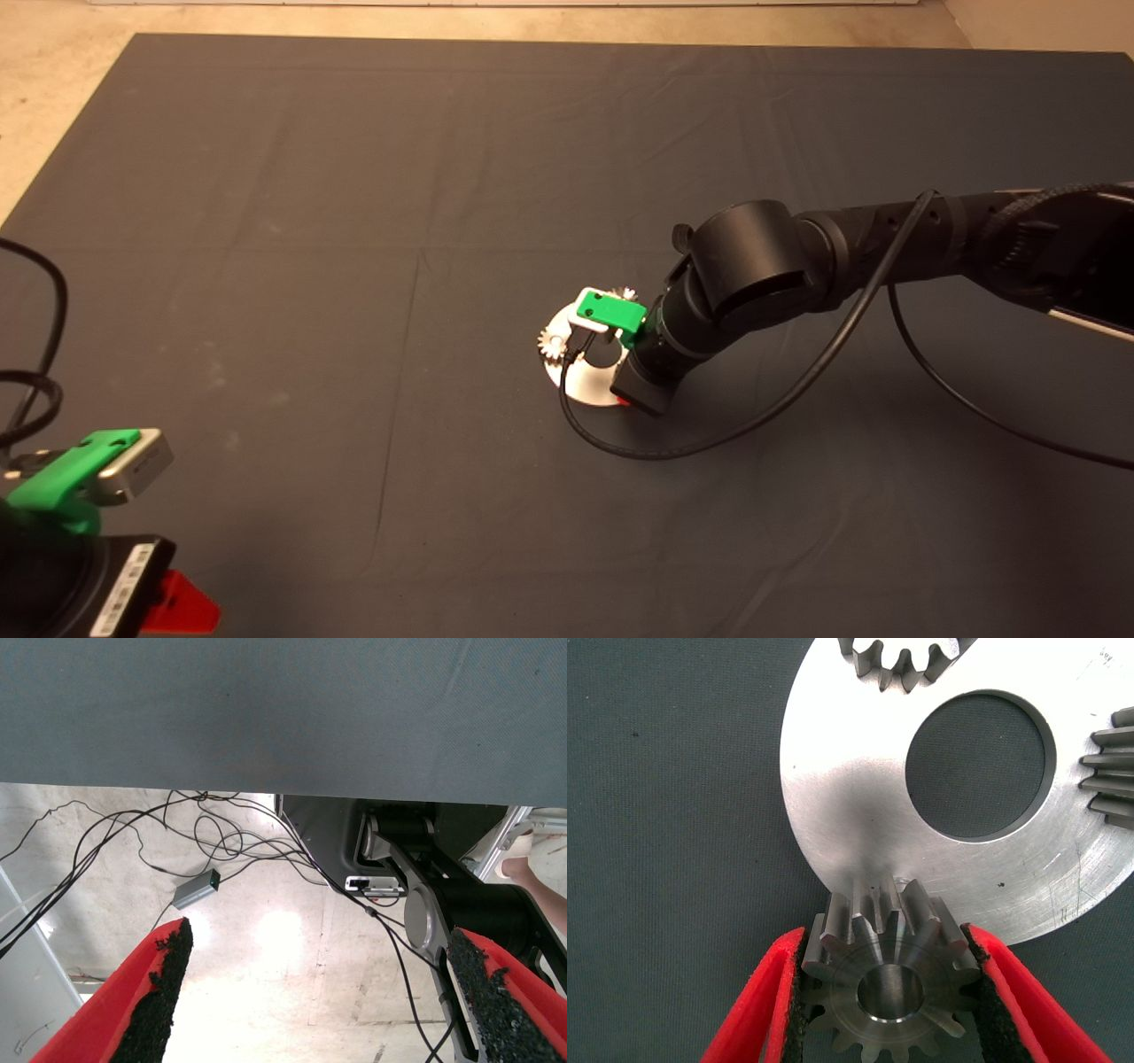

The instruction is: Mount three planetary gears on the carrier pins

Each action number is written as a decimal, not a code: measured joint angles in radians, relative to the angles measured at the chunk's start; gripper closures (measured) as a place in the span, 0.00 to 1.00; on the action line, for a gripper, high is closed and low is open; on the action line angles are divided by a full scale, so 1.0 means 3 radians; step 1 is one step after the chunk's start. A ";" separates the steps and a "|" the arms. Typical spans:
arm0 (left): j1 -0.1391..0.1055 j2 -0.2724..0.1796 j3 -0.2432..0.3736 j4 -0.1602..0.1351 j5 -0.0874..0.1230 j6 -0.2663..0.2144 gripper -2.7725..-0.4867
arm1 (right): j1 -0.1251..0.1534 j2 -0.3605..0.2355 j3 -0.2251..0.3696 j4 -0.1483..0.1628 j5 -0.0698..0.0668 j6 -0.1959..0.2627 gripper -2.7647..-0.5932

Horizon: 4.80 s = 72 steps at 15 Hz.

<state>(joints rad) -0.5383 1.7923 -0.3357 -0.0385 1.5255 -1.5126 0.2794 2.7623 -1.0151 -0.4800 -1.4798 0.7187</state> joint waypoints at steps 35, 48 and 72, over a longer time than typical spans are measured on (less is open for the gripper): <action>0.0000 0.0000 0.0000 -0.0001 0.0000 0.0000 0.32 | -0.0042 0.0019 -0.0140 -0.0047 0.0052 -0.0019 0.70; 0.0000 0.0018 0.0000 -0.0004 0.0001 0.0132 0.26 | 0.0394 -0.1308 0.1198 0.0178 -0.0110 0.0847 0.47; 0.0000 -0.0079 0.0000 -0.0078 -0.0001 0.0674 0.01 | 0.0538 -0.3694 0.2034 0.1411 -0.0170 0.1680 0.08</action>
<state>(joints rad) -0.5383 1.7685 -0.3357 -0.0619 1.5253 -1.3104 0.4406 1.6543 -0.4049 -0.0566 -1.5306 1.2227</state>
